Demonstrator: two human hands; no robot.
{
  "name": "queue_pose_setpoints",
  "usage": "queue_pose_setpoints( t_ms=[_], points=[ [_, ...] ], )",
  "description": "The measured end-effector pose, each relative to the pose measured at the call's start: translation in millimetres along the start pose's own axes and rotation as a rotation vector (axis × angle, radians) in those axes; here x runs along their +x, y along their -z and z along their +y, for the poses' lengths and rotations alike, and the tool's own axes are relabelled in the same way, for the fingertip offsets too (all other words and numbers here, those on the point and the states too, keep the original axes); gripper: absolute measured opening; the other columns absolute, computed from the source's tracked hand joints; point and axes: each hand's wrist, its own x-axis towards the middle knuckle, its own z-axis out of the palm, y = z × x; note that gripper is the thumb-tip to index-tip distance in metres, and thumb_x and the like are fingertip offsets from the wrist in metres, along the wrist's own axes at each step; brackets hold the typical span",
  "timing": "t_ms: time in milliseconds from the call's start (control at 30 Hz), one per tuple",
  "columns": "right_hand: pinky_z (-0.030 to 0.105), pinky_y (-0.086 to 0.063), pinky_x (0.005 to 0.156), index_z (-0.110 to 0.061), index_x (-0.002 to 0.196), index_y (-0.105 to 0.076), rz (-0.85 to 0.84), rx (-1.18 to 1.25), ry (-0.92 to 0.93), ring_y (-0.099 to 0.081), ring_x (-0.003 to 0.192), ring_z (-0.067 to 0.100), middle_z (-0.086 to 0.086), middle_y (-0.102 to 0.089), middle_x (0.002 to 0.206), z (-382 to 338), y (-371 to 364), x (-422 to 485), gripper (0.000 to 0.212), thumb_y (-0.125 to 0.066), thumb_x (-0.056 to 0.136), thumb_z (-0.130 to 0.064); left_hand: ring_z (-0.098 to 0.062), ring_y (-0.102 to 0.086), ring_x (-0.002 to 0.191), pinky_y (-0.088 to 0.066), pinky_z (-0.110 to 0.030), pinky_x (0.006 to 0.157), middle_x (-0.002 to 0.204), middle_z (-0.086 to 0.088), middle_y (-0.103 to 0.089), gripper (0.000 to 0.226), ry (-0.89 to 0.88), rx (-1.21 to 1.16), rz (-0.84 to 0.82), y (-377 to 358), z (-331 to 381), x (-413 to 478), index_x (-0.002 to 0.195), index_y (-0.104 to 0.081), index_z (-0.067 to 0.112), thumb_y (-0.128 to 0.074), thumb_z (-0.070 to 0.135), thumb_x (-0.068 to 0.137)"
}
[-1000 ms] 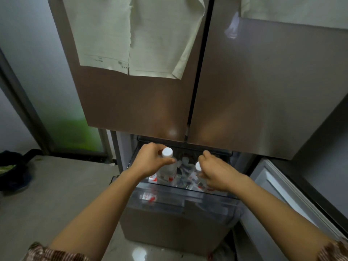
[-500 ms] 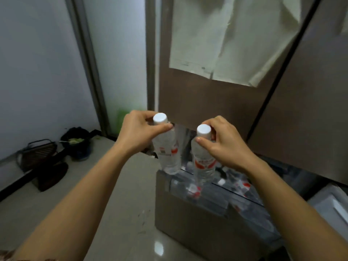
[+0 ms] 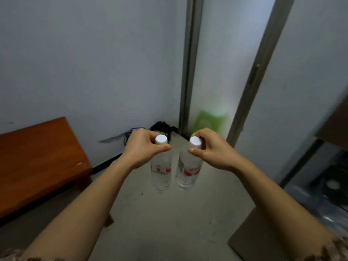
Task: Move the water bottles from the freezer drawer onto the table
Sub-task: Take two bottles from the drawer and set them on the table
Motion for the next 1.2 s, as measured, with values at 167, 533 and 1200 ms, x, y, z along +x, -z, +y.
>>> queue_pose_setpoints(
  t_ms=[167,533,1200],
  points=[
    [0.031,-0.043,0.071,-0.018,0.094,-0.057,-0.072,0.028,0.108,-0.051,0.081,0.015,0.001,-0.053,0.092,-76.6,-92.2,100.5,0.023,-0.071,0.081,-0.031,-0.010,-0.070,0.081,-0.056,-0.037,0.070,0.079,0.003,-0.076,0.025,0.129,0.089,0.084,103.6,-95.3,20.9,0.083,-0.077,0.021,-0.081,0.040,0.067],
    [0.027,-0.038,0.071,-0.016,0.110,-0.051,-0.325,-0.074,0.465,-0.047,0.084,0.012,-0.006,-0.045,0.099,-224.5,-296.5,319.4,0.039,-0.059,0.088,-0.047,-0.017,-0.061,0.064,-0.046,-0.031,0.052,0.068,0.003,-0.067,0.039,0.279,0.572,0.164,308.1,-298.8,85.5,0.073,-0.070,0.019,-0.069,0.058,0.071],
    [0.028,-0.041,0.078,-0.010,0.115,-0.052,-0.437,0.069,0.420,-0.055,0.097,0.026,0.007,-0.048,0.115,-500.0,-614.4,577.3,0.034,-0.063,0.089,-0.028,-0.012,-0.061,0.067,-0.048,-0.027,0.055,0.072,0.006,-0.067,0.023,0.519,0.345,0.350,616.2,-646.8,145.9,0.076,-0.069,0.023,-0.075,0.045,0.071]
  ],
)
